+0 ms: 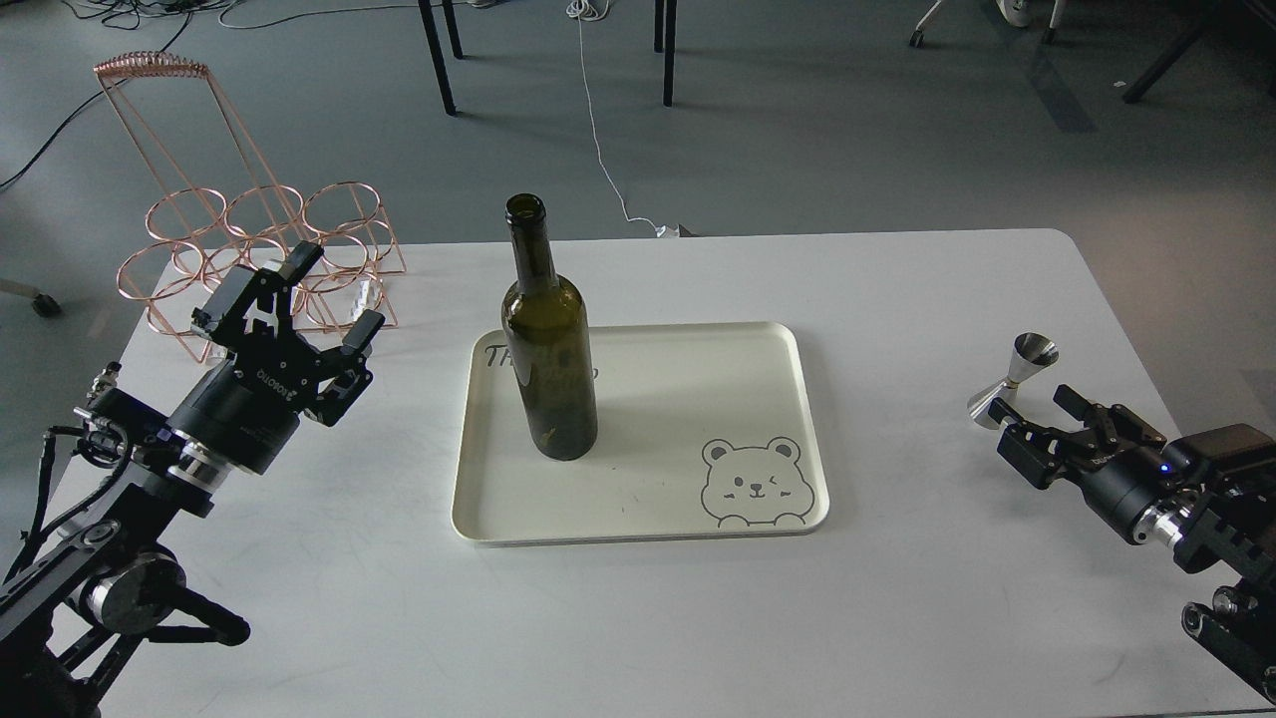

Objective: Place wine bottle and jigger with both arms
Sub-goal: 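Lower the jigger onto the table beside the tray with the right gripper, then release the jigger and raise the right gripper away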

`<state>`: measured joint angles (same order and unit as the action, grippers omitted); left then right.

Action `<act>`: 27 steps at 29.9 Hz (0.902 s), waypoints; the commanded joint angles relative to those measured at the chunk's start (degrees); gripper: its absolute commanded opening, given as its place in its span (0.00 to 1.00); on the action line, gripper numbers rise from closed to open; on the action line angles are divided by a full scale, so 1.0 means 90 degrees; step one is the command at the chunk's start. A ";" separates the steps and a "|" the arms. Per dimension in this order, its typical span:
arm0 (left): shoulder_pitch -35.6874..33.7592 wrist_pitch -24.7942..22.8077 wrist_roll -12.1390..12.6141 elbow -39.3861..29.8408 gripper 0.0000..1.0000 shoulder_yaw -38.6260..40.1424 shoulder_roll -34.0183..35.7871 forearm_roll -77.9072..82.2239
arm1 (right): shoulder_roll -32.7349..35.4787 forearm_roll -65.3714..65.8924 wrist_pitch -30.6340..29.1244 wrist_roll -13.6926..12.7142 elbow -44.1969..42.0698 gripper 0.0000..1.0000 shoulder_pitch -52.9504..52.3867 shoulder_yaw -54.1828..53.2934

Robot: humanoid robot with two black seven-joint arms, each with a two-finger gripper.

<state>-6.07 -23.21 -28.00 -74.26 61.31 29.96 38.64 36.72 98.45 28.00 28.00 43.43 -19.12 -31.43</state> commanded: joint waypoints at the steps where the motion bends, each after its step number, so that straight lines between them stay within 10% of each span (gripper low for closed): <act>1: 0.0001 0.0000 0.0000 -0.0001 0.98 0.0053 0.0011 0.0004 | 0.0606 -0.0079 0.0000 0.0000 0.0583 0.94 0.0356 -0.0092; 16: 0.0079 -0.0019 0.0000 -0.0001 0.98 0.0092 -0.0283 0.0277 | 0.2482 -0.2663 0.0000 0.0000 0.4479 0.96 0.1421 -0.0015; 27: 0.0069 -0.0010 0.0000 -0.0001 0.98 0.0092 -0.0136 0.0277 | 0.2522 -0.5145 0.0000 0.0000 0.5976 0.96 -0.0090 0.0015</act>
<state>-5.36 -23.30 -28.00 -74.27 62.15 28.12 41.14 60.50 57.42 28.00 27.99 96.41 -14.74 -31.21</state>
